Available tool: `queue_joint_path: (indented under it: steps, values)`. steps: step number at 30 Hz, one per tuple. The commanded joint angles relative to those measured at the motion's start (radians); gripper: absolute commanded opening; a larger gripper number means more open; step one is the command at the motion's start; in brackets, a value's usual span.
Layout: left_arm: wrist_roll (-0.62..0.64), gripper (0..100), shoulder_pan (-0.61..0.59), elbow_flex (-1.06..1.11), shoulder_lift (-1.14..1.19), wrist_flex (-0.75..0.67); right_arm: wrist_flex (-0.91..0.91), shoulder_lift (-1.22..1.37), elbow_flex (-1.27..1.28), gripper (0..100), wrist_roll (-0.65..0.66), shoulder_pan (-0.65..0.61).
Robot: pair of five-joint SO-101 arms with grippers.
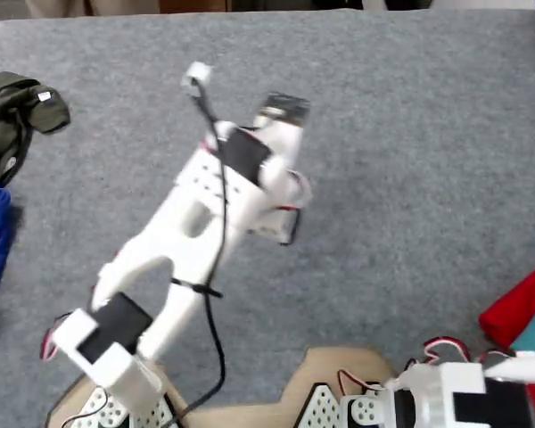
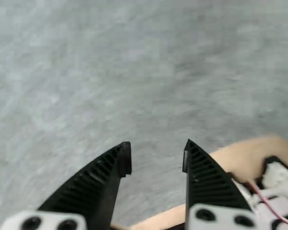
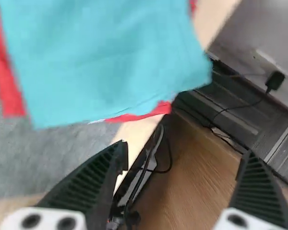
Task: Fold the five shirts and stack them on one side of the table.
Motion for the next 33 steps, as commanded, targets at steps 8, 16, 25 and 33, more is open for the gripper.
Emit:
queue_joint_path:
  steps: [8,16,25,33]
  values:
    - [0.003,19,0.005,-0.13,0.073,0.014,-0.04,0.07,-0.008,36.0,-0.074,-0.018]
    - [0.002,19,-0.17,-0.08,0.019,0.014,0.069,0.056,-0.116,20.6,-0.181,-0.311]
    - [-0.078,19,-0.198,0.152,-0.073,0.012,0.068,0.093,-0.07,17.2,-0.315,-0.556]
    - [-0.126,19,-0.198,0.244,-0.151,0.012,0.064,0.16,-0.004,17.1,-0.359,-0.619]
